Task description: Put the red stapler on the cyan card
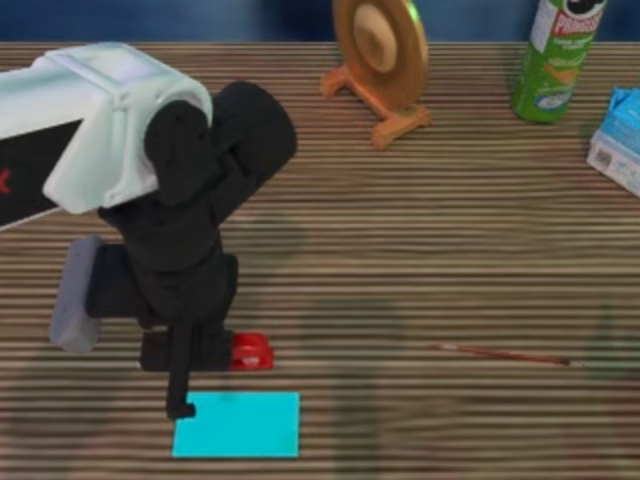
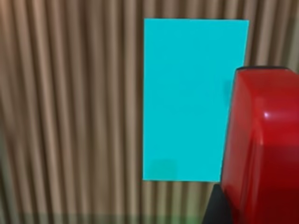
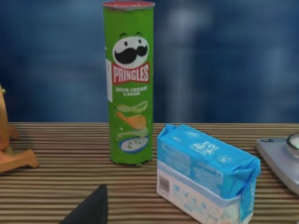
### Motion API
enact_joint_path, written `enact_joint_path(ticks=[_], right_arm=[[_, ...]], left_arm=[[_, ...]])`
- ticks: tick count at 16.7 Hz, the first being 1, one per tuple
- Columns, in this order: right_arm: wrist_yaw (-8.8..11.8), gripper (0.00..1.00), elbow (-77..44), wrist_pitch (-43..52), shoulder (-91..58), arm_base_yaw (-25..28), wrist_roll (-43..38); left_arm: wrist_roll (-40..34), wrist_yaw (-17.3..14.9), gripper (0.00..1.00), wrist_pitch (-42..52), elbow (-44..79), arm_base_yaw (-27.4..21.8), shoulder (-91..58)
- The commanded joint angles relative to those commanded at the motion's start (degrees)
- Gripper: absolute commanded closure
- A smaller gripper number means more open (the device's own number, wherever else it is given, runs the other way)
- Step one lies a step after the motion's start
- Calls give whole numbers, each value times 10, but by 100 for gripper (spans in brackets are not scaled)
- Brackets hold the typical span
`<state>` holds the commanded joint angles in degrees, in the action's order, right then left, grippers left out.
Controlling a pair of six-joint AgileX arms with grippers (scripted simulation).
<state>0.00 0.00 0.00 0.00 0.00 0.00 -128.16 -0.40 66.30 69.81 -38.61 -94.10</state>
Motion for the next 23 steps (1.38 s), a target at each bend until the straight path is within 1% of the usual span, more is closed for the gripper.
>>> enact_joint_path(ticks=[5,7,12,14,19,23], right_arm=[[0,0,0,0,0,0,0],[0,0,0,0,0,0,0],[0,0,0,0,0,0,0],[0,0,0,0,0,0,0],[0,0,0,0,0,0,0],[0,0,0,0,0,0,0]], left_arm=[[2,0,100,-9,-5,2,-6],[2,0,100,-40,-26,2,-17],[-2,-1,100,-179,-110,-3,-66],[-4,0,100,-217,-134,-5,-81],[-5,0,100,-231,-145,-6,-87],[-5,0,70,-231,-145,-6,-87]])
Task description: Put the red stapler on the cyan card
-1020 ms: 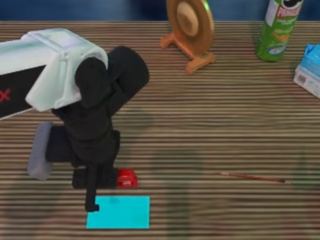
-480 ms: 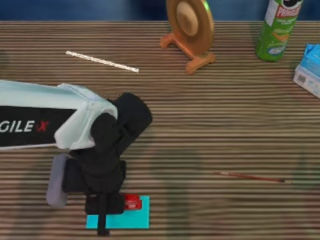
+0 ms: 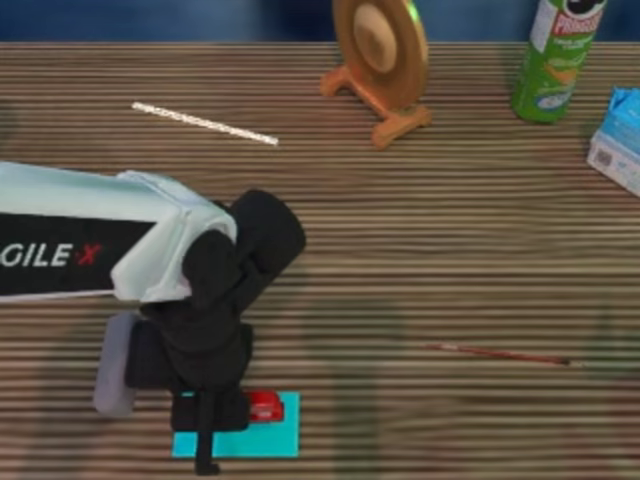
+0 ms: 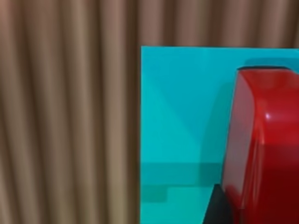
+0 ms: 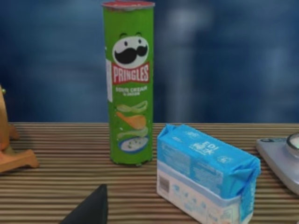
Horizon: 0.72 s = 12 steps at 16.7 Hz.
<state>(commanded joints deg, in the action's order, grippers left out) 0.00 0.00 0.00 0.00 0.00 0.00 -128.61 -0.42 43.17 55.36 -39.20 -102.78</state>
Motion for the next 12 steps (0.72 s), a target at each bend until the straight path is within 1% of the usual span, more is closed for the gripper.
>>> enact_joint_path(ticks=[9,10,12], right_arm=[[0,0,0,0,0,0,0],[0,0,0,0,0,0,0],[0,0,0,0,0,0,0]], left_arm=[[0,0,2,0,0,0,0],[0,0,0,0,0,0,0],[0,0,0,0,0,0,0]])
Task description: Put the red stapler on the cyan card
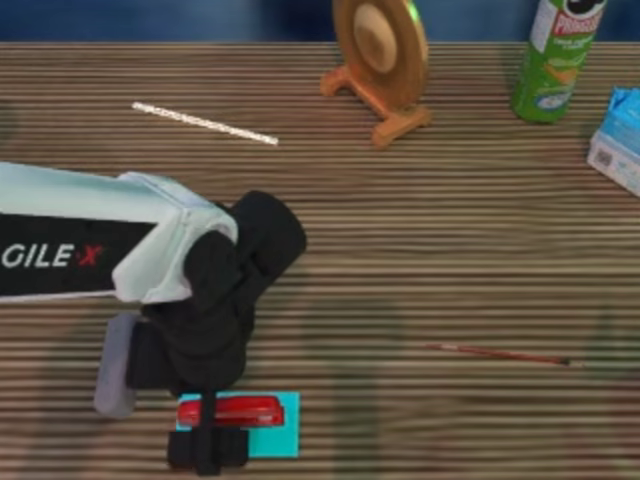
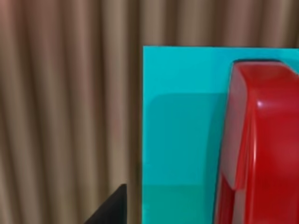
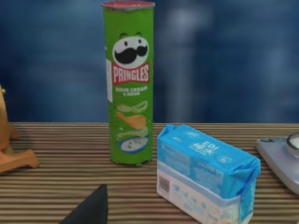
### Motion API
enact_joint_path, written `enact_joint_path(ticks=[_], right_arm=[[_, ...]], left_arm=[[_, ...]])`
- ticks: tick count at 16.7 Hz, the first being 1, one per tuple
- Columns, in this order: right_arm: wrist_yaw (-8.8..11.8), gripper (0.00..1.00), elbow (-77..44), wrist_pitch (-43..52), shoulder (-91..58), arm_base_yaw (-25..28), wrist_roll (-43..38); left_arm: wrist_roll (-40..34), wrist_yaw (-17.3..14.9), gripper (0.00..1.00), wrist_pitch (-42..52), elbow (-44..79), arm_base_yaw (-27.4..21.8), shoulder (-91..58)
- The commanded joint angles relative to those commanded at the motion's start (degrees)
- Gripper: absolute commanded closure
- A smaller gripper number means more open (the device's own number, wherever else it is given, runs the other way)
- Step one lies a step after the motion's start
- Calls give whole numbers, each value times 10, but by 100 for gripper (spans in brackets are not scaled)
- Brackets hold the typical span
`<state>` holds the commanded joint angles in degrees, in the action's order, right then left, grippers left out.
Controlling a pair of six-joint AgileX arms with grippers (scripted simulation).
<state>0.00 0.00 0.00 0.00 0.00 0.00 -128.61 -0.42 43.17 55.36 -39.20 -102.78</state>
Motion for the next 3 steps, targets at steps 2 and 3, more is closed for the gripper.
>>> enact_joint_path(ticks=[2,3], right_arm=[[0,0,0,0,0,0,0],[0,0,0,0,0,0,0]], left_arm=[[0,0,0,0,0,0,0],[0,0,0,0,0,0,0]])
